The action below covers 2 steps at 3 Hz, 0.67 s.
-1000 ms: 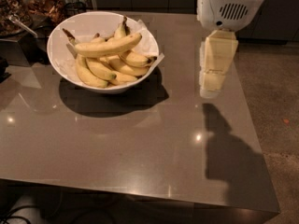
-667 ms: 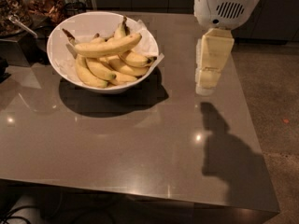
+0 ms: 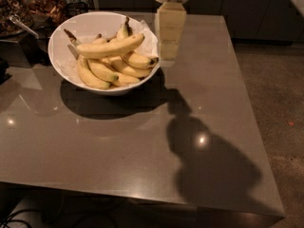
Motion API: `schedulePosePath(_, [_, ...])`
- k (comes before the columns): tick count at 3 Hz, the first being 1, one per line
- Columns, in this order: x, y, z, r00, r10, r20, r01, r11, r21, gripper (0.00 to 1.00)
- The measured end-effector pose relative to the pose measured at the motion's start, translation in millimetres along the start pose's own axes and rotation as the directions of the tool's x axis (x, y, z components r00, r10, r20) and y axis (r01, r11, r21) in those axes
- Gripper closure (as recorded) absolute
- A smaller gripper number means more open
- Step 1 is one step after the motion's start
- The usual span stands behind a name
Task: Pick banana from white bowl
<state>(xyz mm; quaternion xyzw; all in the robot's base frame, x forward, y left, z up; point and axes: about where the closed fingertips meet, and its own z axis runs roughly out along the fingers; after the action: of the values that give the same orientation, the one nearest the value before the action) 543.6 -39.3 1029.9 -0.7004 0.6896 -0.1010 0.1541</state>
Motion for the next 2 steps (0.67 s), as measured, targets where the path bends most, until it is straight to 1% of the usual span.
schedulePosePath(1, [-48.7, -35.3, 12.8, 0.993, -0.114, 0.025, 0.114, 0.9932, 0.022, 0.0])
schedulePosePath(2, [-64.5, -44.2, 11.0, 0.99, -0.131, 0.056, 0.128, 0.99, 0.059, 0.0])
